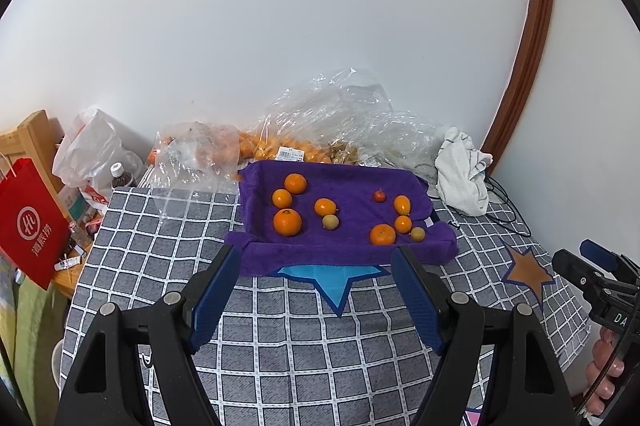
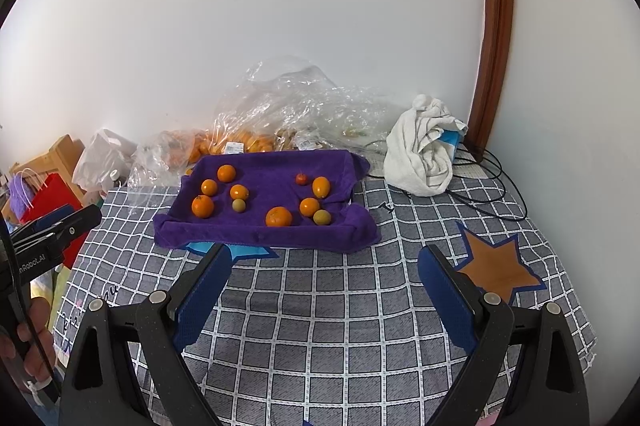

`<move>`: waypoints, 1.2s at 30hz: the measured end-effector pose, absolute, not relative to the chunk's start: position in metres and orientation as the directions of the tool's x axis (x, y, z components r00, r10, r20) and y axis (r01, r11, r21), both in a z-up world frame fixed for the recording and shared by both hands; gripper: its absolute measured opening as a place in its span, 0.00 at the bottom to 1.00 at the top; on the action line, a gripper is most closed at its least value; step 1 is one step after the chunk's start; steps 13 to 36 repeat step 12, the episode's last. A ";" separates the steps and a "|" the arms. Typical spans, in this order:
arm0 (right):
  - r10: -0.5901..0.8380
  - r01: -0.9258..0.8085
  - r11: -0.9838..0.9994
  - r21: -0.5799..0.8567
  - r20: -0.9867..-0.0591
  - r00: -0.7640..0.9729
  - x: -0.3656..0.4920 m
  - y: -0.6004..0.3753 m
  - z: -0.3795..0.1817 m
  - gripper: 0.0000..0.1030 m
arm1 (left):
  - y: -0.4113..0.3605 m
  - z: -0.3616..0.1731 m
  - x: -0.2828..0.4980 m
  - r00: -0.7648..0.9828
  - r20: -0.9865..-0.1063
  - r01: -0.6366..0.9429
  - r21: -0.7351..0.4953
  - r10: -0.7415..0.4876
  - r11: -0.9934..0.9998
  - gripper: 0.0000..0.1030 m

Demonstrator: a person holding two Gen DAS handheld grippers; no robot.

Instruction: Organize fruits

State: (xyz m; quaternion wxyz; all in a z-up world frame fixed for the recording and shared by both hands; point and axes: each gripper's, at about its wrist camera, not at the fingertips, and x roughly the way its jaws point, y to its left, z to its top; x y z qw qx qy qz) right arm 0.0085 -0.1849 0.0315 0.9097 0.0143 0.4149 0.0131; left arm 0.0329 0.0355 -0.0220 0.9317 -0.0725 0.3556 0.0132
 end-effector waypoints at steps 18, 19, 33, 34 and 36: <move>0.037 -0.034 0.999 0.019 -0.752 0.658 0.015 -0.176 0.028 0.91 | 0.044 -0.035 0.042 0.733 -0.680 -0.075 -0.107 -0.018 0.991 0.74; 0.037 -0.034 0.999 0.019 -0.752 0.658 0.015 -0.176 0.028 0.91 | 0.044 -0.035 0.042 0.733 -0.680 -0.075 -0.107 -0.018 0.991 0.74; 0.037 -0.034 0.999 0.019 -0.752 0.658 0.015 -0.176 0.028 0.91 | 0.044 -0.035 0.042 0.733 -0.680 -0.075 -0.107 -0.018 0.991 0.74; 0.037 -0.034 0.999 0.019 -0.752 0.658 0.015 -0.176 0.028 0.91 | 0.044 -0.035 0.042 0.733 -0.680 -0.075 -0.107 -0.018 0.991 0.74; 0.037 -0.034 0.999 0.019 -0.752 0.658 0.015 -0.176 0.028 0.91 | 0.044 -0.035 0.042 0.733 -0.680 -0.075 -0.107 -0.018 0.991 0.74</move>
